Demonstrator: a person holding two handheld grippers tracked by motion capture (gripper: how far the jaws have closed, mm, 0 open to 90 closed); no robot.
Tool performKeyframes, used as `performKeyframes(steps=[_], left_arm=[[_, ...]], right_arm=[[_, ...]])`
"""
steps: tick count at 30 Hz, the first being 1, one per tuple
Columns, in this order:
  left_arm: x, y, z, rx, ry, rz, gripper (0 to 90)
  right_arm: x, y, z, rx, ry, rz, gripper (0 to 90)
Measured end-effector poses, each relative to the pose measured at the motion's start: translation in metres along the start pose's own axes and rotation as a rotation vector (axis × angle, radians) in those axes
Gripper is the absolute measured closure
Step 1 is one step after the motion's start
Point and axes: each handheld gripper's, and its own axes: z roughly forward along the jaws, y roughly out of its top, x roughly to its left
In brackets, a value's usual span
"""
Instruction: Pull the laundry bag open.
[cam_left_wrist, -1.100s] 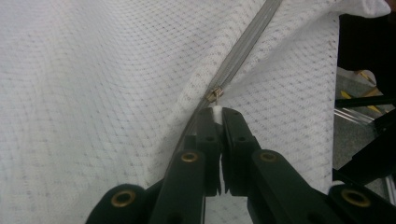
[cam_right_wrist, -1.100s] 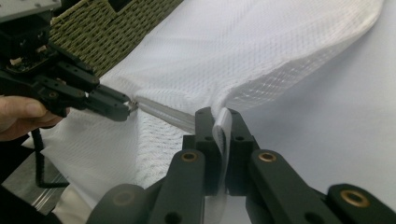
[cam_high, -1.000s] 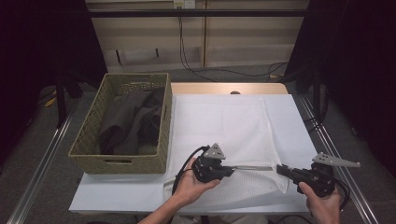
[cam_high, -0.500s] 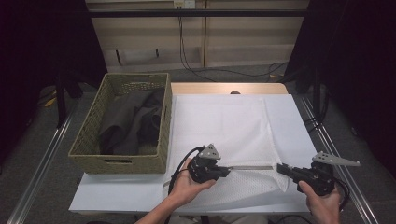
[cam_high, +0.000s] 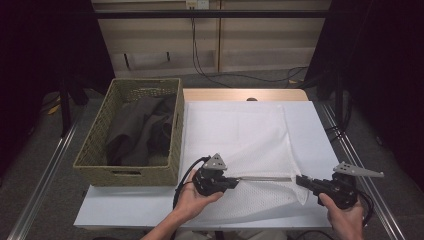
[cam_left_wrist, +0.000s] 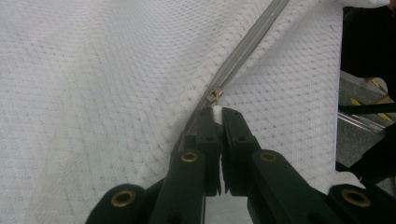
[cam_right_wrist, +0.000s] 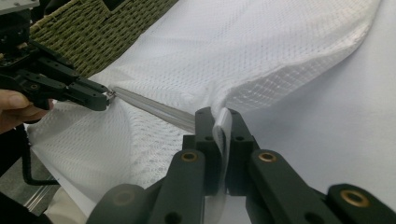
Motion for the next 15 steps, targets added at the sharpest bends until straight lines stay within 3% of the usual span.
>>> performKeyframes(steps=[15], left_arm=[[-0.0005,-0.0056,-0.0052,0.018,0.022,-0.003,86.7]], right_arm=[[-0.0021,0.0001,-0.0021,0.000,-0.001,0.011,86.8]])
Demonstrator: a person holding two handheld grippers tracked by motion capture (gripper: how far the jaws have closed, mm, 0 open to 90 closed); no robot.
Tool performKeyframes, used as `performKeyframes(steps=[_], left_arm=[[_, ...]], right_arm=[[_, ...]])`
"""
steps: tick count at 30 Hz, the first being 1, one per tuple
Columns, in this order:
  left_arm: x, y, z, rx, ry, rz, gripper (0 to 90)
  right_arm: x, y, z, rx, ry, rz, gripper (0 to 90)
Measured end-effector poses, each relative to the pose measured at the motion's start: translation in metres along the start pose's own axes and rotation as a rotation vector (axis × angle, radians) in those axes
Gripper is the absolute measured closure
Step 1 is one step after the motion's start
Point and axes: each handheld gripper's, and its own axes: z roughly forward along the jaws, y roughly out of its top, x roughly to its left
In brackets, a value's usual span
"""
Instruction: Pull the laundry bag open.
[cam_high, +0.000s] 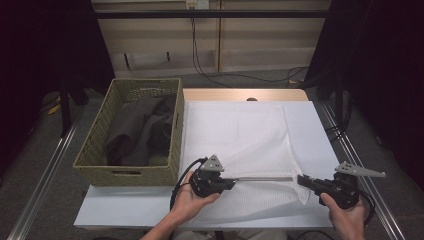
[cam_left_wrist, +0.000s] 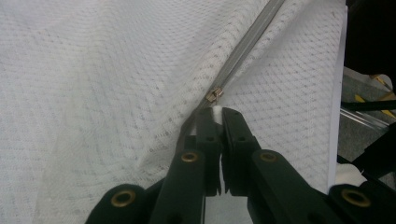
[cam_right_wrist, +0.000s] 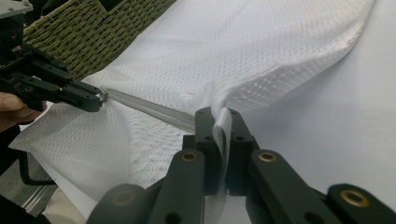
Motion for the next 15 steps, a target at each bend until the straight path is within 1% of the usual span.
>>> performKeyframes(steps=[1,2,3,4,5,6,7,8,9,10,11,12,13,14,15], left_arm=[[0.0004,-0.0007,-0.0007,0.001,-0.003,-0.002,86.7],[0.0011,-0.0010,-0.0019,0.011,-0.002,0.002,86.7],[0.0012,-0.0015,-0.0019,0.012,-0.003,0.001,86.7],[0.0011,-0.0015,-0.0015,0.014,0.000,-0.006,86.7],[0.0014,-0.0020,0.0003,-0.005,0.000,-0.011,86.7],[0.0005,-0.0007,0.0005,0.008,0.010,-0.004,86.7],[-0.0002,-0.0002,0.0002,0.016,0.011,0.007,86.7],[-0.0002,-0.0002,-0.0010,0.016,0.010,0.007,86.7],[0.0001,-0.0014,-0.0017,0.001,0.005,0.001,86.7],[0.0004,-0.0017,-0.0042,0.016,0.013,0.005,86.7],[0.0012,-0.0030,-0.0058,0.018,0.016,0.003,86.7],[0.0021,-0.0047,-0.0062,0.001,0.014,-0.008,86.7],[0.0028,-0.0051,-0.0079,0.009,0.020,-0.011,86.7],[0.0037,-0.0055,-0.0084,0.003,0.023,-0.009,86.7],[0.0048,-0.0053,-0.0095,0.006,0.024,-0.009,86.7]], right_arm=[[-0.0008,0.0002,-0.0002,-0.001,-0.007,-0.014,86.9],[-0.0010,0.0006,-0.0008,-0.001,-0.009,-0.013,86.8],[-0.0012,0.0012,-0.0010,-0.006,-0.002,-0.006,86.8],[-0.0015,0.0014,-0.0011,-0.004,-0.003,-0.008,86.8],[-0.0016,0.0016,-0.0010,-0.005,-0.011,-0.013,86.9],[-0.0025,0.0017,-0.0016,-0.002,-0.014,-0.017,86.8],[-0.0026,0.0018,-0.0019,-0.006,-0.011,-0.009,86.8],[-0.0035,0.0015,-0.0021,-0.006,-0.010,-0.010,86.8],[-0.0035,0.0011,-0.0018,-0.008,-0.003,-0.003,86.8],[-0.0034,0.0005,-0.0017,-0.002,-0.009,-0.010,86.9],[-0.0029,0.0002,-0.0015,0.001,-0.008,-0.013,86.9],[-0.0028,0.0001,-0.0015,0.002,-0.007,-0.012,86.9],[-0.0027,0.0001,-0.0013,0.003,-0.008,-0.012,86.8],[-0.0023,0.0002,-0.0012,0.001,-0.007,-0.006,86.9],[-0.0025,0.0003,-0.0013,0.002,-0.009,-0.012,86.8]])
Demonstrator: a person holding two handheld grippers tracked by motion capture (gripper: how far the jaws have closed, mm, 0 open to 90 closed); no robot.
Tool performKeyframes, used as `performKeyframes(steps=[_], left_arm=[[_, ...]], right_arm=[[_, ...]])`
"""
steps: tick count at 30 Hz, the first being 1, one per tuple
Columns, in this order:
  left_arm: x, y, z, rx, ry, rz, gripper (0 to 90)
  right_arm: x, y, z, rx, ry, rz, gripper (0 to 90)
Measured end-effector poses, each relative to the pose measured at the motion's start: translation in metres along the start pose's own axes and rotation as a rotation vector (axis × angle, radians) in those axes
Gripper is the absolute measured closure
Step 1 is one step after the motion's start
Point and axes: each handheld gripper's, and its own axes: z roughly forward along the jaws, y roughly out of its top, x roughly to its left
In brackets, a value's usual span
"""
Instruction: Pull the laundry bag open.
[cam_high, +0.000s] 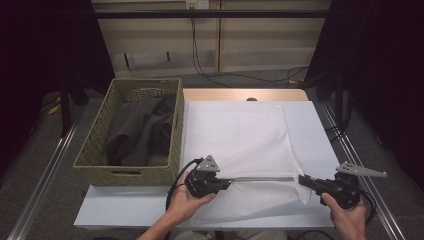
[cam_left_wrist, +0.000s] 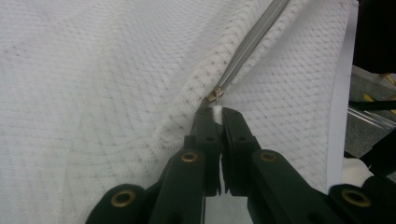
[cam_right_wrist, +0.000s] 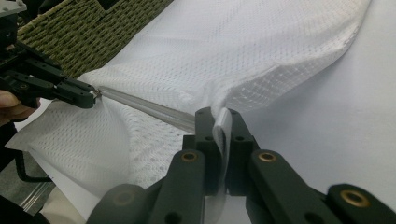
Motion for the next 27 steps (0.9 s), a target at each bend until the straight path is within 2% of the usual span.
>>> performKeyframes(steps=[5,6,9,10,11,15,22,25,27], left_arm=[[0.001,0.000,-0.001,0.019,0.000,0.011,86.7],[0.002,-0.001,-0.002,0.000,-0.005,0.001,86.7],[0.003,0.000,-0.006,0.025,0.007,0.012,86.7],[0.004,-0.002,-0.006,0.012,0.001,0.012,86.7],[0.004,-0.002,-0.009,0.023,0.016,0.016,86.7],[0.005,-0.006,-0.016,0.015,0.027,-0.001,86.7],[0.006,-0.010,-0.022,0.021,0.023,0.001,86.7],[0.005,-0.012,-0.024,0.004,0.023,-0.004,86.7],[0.006,-0.012,-0.026,0.028,0.030,0.005,86.7]], right_arm=[[0.002,0.000,0.000,0.002,0.000,0.002,86.8],[0.002,0.000,0.000,0.001,-0.001,0.000,86.9],[0.002,0.000,0.001,0.004,0.004,0.008,86.8],[0.002,0.000,0.001,0.003,0.004,0.006,86.9],[0.002,0.000,0.000,0.006,0.006,0.005,86.8],[0.003,-0.001,0.001,0.006,0.010,-0.002,86.8],[0.003,0.000,0.001,0.002,0.008,0.001,86.8],[0.003,0.000,0.000,0.004,0.006,-0.002,86.8],[0.003,0.000,0.000,0.005,0.006,-0.003,86.8]])
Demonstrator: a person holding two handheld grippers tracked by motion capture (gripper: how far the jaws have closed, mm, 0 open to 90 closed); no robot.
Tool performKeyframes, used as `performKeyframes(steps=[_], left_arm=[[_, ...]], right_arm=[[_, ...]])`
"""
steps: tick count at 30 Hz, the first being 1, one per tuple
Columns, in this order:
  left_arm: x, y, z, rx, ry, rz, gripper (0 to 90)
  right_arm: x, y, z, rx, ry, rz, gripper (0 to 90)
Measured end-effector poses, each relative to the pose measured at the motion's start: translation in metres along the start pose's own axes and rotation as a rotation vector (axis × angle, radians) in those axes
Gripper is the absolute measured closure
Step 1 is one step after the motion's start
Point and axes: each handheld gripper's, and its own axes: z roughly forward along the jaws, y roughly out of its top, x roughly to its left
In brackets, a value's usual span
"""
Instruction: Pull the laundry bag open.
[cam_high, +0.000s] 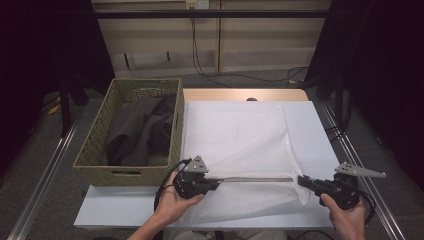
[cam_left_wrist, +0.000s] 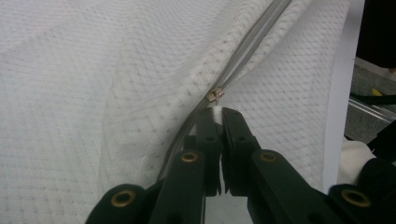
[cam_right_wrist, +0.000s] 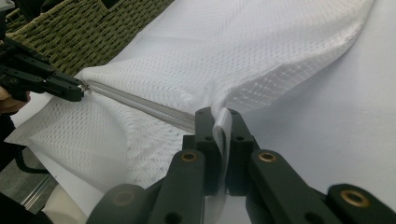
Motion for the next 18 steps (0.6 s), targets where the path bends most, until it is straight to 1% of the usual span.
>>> performKeyframes(steps=[1,4,5,6,7,8,9,10,11,12,13,14,17,18], left_arm=[[0.000,-0.001,0.000,-0.002,-0.002,-0.004,86.7],[-0.001,-0.002,-0.001,-0.001,-0.007,0.001,86.7],[-0.003,-0.003,-0.001,-0.009,-0.010,0.000,86.7],[-0.003,-0.004,-0.002,-0.001,-0.005,0.008,86.7],[-0.003,-0.005,-0.002,-0.015,-0.015,0.002,86.7],[-0.003,-0.005,-0.005,0.005,-0.009,0.004,86.7],[-0.003,-0.005,-0.005,0.006,-0.010,0.003,86.7],[-0.003,-0.006,-0.004,-0.011,-0.011,0.001,86.7],[-0.002,-0.006,-0.006,-0.004,-0.002,0.001,86.7],[-0.001,-0.006,-0.007,-0.009,0.000,-0.002,86.7],[0.000,-0.006,-0.009,0.000,0.008,-0.001,86.7],[0.000,-0.007,-0.011,-0.003,0.002,-0.007,86.7],[0.000,-0.009,-0.015,-0.001,0.009,-0.003,86.7],[0.001,-0.010,-0.017,0.003,0.005,-0.003,86.7]], right_arm=[[0.000,0.000,0.000,0.001,0.001,0.004,86.8],[0.000,0.000,0.000,0.000,-0.005,0.003,86.8],[0.000,0.000,-0.001,0.000,-0.003,0.003,86.8],[0.000,0.000,-0.001,0.001,-0.007,0.001,86.9],[0.000,0.000,-0.001,0.003,-0.005,0.004,86.8],[0.000,-0.001,-0.001,0.004,-0.006,0.003,86.9],[-0.001,-0.001,0.000,0.005,-0.008,0.003,86.9],[-0.001,-0.001,0.000,0.007,-0.005,0.005,86.8],[-0.001,-0.001,0.000,0.009,-0.008,0.008,86.9],[-0.001,-0.001,0.001,0.007,-0.008,0.009,86.8],[-0.001,0.000,0.001,0.004,-0.008,0.007,86.9],[-0.001,0.000,0.001,0.006,-0.008,0.004,86.8],[0.000,0.000,0.001,0.003,-0.006,0.002,86.9],[0.000,0.000,0.001,0.004,-0.005,0.002,86.8]])
